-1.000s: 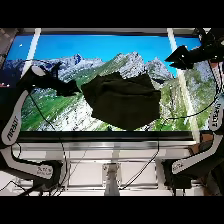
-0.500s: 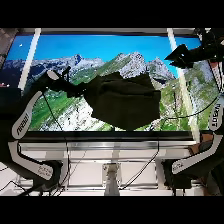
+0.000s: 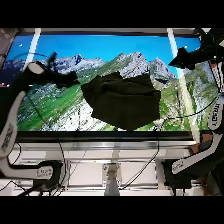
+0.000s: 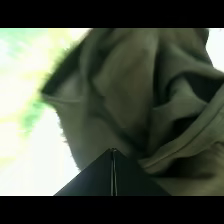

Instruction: Fold the clothes and pants, and hang the long-sleeved shirts on hangers.

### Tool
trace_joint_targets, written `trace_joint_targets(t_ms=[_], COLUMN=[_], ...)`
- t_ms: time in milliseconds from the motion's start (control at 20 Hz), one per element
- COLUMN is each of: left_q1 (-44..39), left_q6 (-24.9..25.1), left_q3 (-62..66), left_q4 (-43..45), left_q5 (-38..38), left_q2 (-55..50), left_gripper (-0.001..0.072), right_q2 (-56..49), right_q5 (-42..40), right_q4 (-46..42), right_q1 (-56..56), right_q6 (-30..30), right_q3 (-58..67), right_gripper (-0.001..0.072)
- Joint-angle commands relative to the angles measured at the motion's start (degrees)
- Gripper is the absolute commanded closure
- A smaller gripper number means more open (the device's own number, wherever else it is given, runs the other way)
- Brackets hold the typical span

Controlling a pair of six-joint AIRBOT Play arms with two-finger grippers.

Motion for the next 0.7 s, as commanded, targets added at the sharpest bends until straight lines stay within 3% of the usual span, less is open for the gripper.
trace_joint_targets(t_ms=[0, 100, 200, 300, 350, 400, 450, 500, 650], left_q1=[1.33, 1.31, 1.20, 1.20, 1.20, 1.20, 1.16, 0.83, -1.40], left_q6=[-7.96, -7.13, -0.33, 2.08, 1.70, -0.35, -3.04, -3.74, -3.74], left_q3=[0.00, 0.00, -0.02, -0.02, -0.02, -0.02, -0.02, -0.02, -0.02], left_q4=[20.68, 19.61, 9.60, 2.36, 1.73, 1.57, 1.33, 0.98, 0.42], left_q5=[-1.57, -3.69, -6.97, -8.28, -8.26, -8.35, -8.66, -8.98, -7.85], left_q2=[11.10, 14.10, 13.16, 9.62, 7.37, 4.98, 2.67, 0.31, -6.60], left_gripper=[0.0703, 0.0701, 0.0701, 0.0691, 0.0581, 0.0411, 0.0363, 0.0354, 0.0354], right_q2=[-2.95, -4.59, -4.94, -4.92, -4.94, -4.94, -4.94, -4.94, -4.94], right_q5=[4.11, 4.31, 3.91, 3.80, 3.89, 3.87, 3.82, 3.43, 2.84], right_q4=[-2.10, -1.31, 2.03, 3.85, 3.63, 3.08, 2.89, 2.93, 3.21], right_q1=[0.07, 0.04, 0.04, 0.04, 0.04, 0.04, 0.04, 0.04, 0.04], right_q6=[0.35, 2.05, 2.91, 2.86, 2.86, 2.89, 2.89, 2.91, 2.91], right_q3=[-0.09, -0.13, -0.13, -0.07, -0.09, -0.07, -0.09, -0.09, -0.09], right_gripper=[0.0682, 0.0681, 0.0679, 0.0658, 0.0655, 0.0593, 0.0460, 0.0376, 0.0360])
